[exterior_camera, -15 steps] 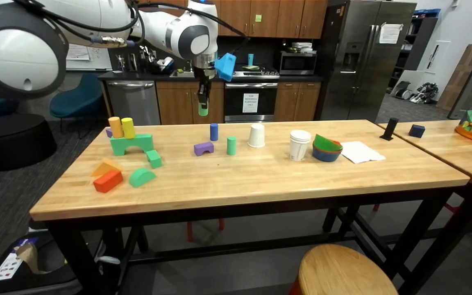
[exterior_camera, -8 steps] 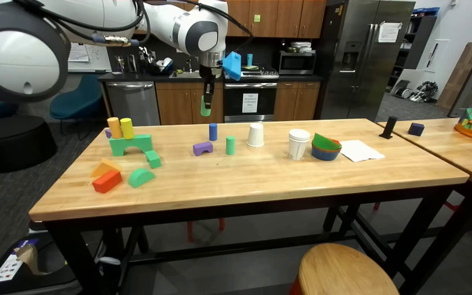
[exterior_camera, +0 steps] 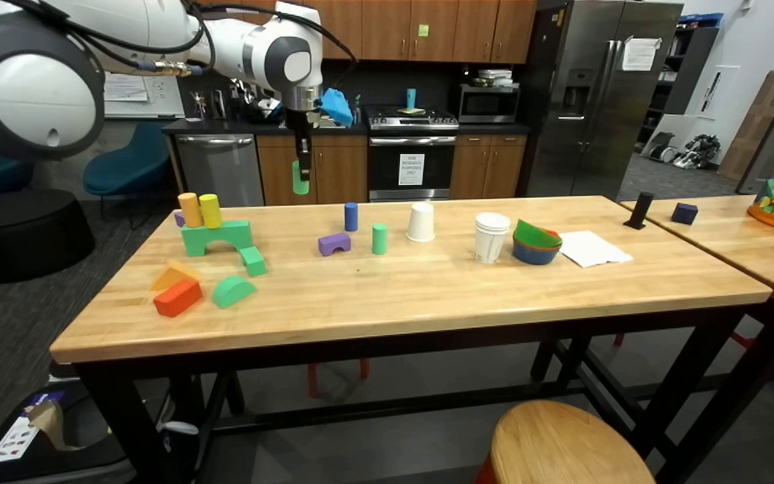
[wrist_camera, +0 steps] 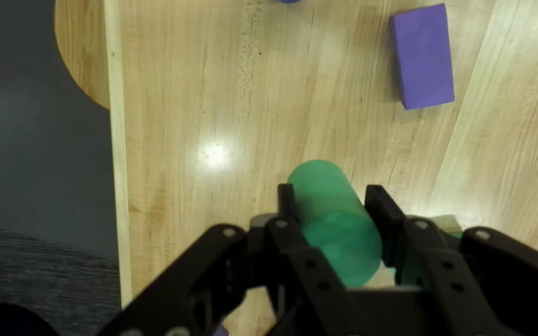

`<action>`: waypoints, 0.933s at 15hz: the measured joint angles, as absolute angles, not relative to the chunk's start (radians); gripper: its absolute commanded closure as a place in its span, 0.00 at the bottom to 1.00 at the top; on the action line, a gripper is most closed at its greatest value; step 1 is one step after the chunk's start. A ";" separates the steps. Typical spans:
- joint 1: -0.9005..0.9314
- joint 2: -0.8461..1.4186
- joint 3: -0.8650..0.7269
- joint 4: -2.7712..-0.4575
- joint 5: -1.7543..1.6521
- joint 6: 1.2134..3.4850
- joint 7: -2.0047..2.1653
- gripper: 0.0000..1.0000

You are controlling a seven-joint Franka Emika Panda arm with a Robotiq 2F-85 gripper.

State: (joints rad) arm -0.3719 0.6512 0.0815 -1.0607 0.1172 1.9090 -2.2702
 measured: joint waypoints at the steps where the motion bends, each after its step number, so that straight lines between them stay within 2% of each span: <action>1: -0.359 0.653 0.080 -1.063 0.103 1.909 -2.262 0.84; 13: -0.317 0.652 0.067 -1.067 0.064 1.969 -2.150 0.84; 14: -0.314 0.650 0.070 -1.067 0.064 1.980 -2.152 0.59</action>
State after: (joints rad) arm -0.3136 0.6498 0.0703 -1.0668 0.0644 1.9798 -2.1518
